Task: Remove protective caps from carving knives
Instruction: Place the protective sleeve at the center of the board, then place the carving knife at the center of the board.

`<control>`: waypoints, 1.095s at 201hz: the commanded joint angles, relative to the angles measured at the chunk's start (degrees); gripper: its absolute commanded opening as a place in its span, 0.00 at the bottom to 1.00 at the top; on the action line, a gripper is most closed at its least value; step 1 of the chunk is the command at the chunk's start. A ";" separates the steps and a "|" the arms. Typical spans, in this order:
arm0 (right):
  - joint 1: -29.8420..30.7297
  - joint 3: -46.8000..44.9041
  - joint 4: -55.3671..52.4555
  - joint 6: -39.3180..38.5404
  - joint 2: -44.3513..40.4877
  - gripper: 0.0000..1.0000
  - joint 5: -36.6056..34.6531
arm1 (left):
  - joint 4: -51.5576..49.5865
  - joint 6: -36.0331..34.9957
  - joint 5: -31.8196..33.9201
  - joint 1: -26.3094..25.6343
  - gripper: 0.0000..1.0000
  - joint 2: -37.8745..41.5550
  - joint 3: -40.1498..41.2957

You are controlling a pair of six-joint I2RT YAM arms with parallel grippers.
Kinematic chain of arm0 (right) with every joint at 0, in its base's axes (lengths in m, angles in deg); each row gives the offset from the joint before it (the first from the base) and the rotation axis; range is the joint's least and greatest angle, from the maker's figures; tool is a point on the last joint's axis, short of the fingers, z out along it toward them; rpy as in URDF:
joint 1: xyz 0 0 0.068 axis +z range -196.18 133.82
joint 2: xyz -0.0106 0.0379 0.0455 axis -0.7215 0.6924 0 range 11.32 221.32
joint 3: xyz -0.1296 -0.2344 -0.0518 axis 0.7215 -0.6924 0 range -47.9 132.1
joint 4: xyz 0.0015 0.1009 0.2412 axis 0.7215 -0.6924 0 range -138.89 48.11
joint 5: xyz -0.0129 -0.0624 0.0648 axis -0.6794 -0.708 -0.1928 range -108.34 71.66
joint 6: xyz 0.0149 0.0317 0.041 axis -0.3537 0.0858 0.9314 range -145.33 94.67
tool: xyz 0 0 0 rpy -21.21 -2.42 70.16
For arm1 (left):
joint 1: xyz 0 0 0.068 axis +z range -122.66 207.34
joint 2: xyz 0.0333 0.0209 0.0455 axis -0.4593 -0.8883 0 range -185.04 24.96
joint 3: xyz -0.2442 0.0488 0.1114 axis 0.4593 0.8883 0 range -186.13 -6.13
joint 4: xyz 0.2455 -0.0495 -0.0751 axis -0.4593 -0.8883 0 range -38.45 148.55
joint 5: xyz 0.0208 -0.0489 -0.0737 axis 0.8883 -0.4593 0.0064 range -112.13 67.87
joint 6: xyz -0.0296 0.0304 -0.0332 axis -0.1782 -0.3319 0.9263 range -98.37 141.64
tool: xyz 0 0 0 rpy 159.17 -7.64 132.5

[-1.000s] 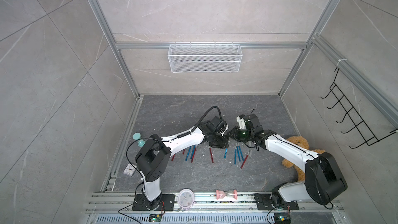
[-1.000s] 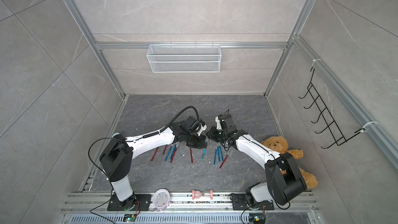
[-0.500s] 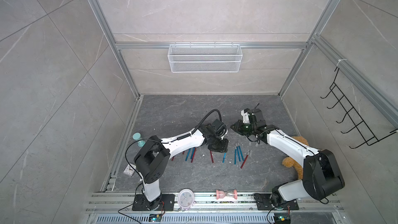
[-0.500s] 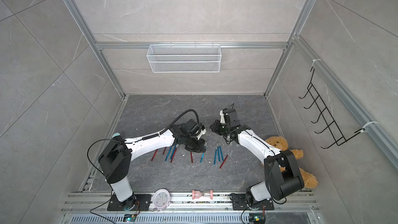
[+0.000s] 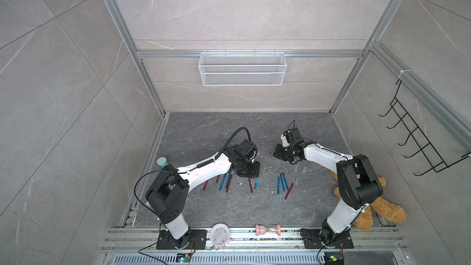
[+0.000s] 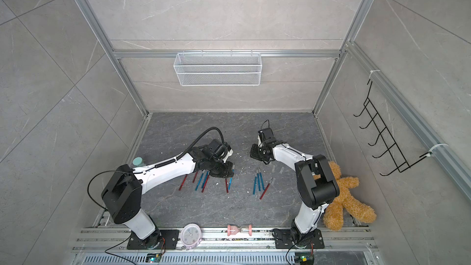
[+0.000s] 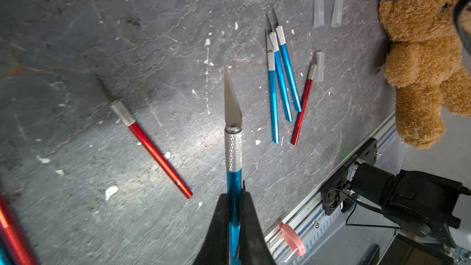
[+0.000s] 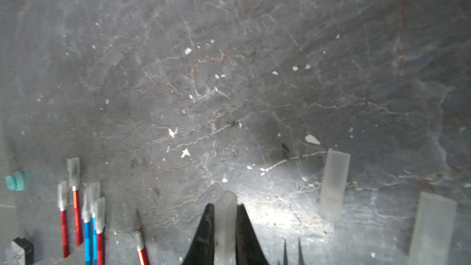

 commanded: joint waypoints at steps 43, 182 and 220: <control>0.13 2.67 -3.05 -2.12 4.05 0.11 -5.21 | -0.34 0.56 0.80 1.67 0.05 4.06 2.61; 0.14 4.28 -3.66 -2.44 7.10 0.27 -8.56 | -1.64 0.11 1.59 1.46 0.07 2.67 1.74; 0.10 4.43 -4.00 -2.51 4.72 0.31 -8.34 | -2.81 0.01 2.85 0.73 0.10 1.51 0.28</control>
